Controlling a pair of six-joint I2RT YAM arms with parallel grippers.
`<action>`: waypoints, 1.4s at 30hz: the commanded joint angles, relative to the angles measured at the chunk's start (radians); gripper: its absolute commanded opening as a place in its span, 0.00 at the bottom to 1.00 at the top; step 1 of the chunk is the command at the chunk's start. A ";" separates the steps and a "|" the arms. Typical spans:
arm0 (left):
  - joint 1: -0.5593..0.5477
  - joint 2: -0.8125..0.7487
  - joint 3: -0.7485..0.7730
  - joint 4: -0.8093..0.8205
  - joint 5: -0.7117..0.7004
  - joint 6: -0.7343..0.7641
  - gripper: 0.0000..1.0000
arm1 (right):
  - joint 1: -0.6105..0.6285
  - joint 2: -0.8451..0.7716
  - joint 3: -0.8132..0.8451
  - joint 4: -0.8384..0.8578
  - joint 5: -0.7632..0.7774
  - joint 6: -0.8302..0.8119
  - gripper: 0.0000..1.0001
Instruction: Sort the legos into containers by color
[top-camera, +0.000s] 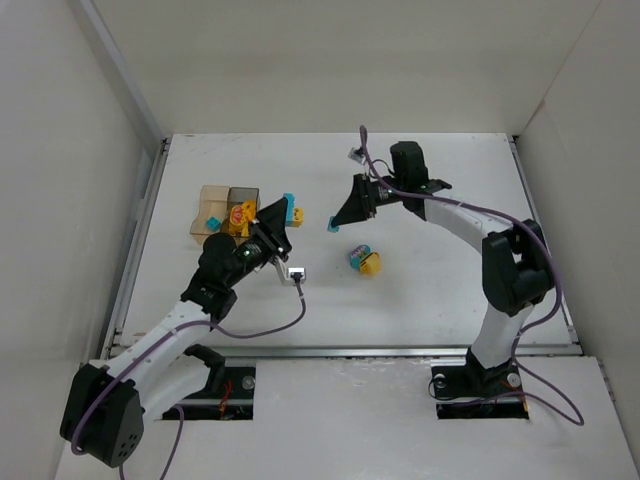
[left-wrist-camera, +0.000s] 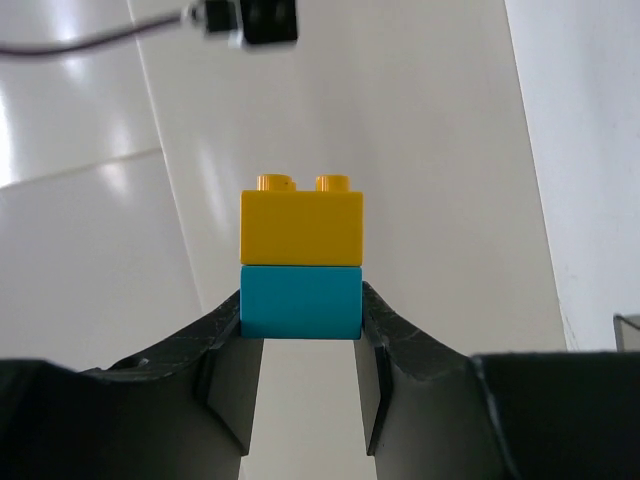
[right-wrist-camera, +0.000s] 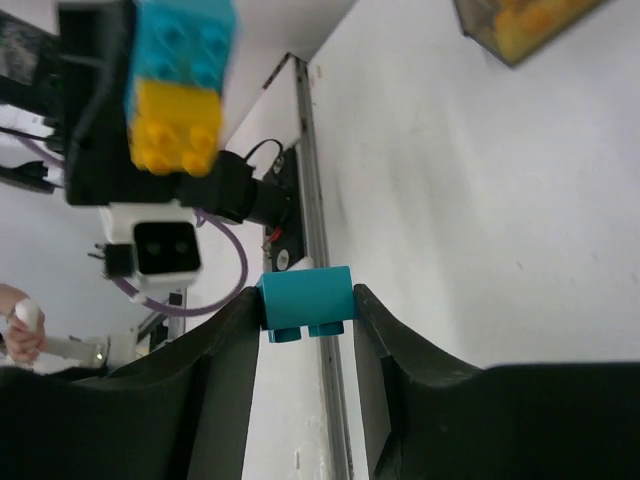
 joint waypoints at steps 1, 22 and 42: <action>0.007 -0.028 0.043 0.016 -0.108 -0.051 0.00 | -0.054 -0.072 -0.044 0.012 -0.040 -0.047 0.00; 0.007 -0.066 0.000 0.006 -0.152 -0.111 0.00 | 0.065 0.123 0.109 -0.240 0.505 -0.151 0.00; 0.034 -0.229 0.282 -0.216 -1.082 -1.271 0.00 | 0.390 0.828 1.121 0.409 0.945 0.147 0.00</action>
